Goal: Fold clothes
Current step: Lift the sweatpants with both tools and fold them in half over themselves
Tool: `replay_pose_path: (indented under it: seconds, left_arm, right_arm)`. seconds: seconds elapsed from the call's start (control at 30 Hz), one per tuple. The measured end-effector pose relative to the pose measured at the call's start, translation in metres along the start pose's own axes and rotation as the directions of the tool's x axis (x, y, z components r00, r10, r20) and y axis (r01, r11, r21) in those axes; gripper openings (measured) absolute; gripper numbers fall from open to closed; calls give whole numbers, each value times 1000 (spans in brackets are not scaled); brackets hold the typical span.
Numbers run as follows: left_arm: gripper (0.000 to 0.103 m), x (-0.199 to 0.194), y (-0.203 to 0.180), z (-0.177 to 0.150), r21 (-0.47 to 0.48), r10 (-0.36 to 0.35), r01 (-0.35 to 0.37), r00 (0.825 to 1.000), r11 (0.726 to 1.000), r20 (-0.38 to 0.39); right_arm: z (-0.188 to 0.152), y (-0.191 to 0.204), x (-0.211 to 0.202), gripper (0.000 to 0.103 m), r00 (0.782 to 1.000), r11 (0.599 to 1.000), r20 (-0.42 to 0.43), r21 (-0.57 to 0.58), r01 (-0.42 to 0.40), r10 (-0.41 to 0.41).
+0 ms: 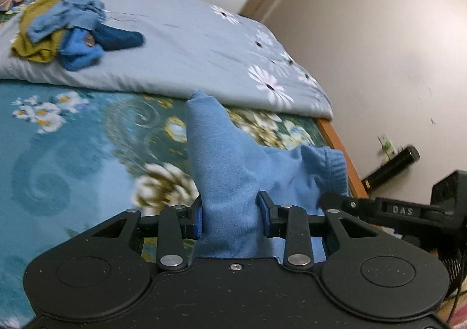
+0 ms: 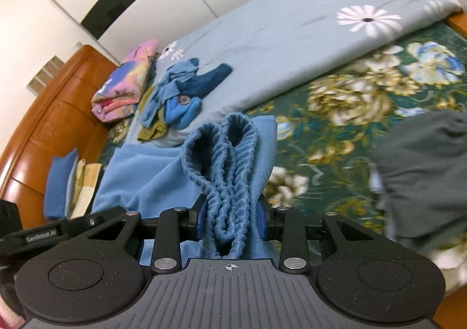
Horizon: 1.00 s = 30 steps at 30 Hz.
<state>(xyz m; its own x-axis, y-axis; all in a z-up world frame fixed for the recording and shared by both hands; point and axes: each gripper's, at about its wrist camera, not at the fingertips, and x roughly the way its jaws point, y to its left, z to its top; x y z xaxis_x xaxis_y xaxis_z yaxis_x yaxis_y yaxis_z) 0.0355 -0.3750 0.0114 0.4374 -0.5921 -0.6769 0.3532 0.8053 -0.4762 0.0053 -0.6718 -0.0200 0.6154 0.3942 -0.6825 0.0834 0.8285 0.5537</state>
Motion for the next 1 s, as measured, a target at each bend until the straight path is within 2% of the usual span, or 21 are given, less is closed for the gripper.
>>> replay_pose_path:
  seconds: [0.17,0.33,0.43,0.6,0.7,0.9,1.0]
  left_arm:
    - [33,24,-52,-6,78,-21,25,998,997,-59]
    - [33,58,-91,-3,150,-81,98,990,984,-114]
    - [33,81,-111,2,184,-133,161,979,970,-153]
    - [33,115,-139,14,281,-193,251,957,926,-218]
    - [33,136,-140,14,279,-205,280,941,918,-270]
    - [33,170,-145,11,265,-184,286,917,921,-353]
    - [33,191,-152,12,249,-158,255,923,934,-352]
  right_arm:
    - [-5,-45,-33,30,1000,998,22,56,12,-13]
    - [-7,-83,-55,30,996,989,61,137,63,-72]
    - [-2,-101,-71,30,989,982,80,156,108,-121]
    - [4,-127,-93,30,972,961,136,228,159,-193]
    - [2,-141,-93,30,964,947,139,261,187,-229]
    - [2,-172,-82,30,967,923,74,321,210,-245]
    - [18,-193,-75,30,973,929,36,306,207,-228]
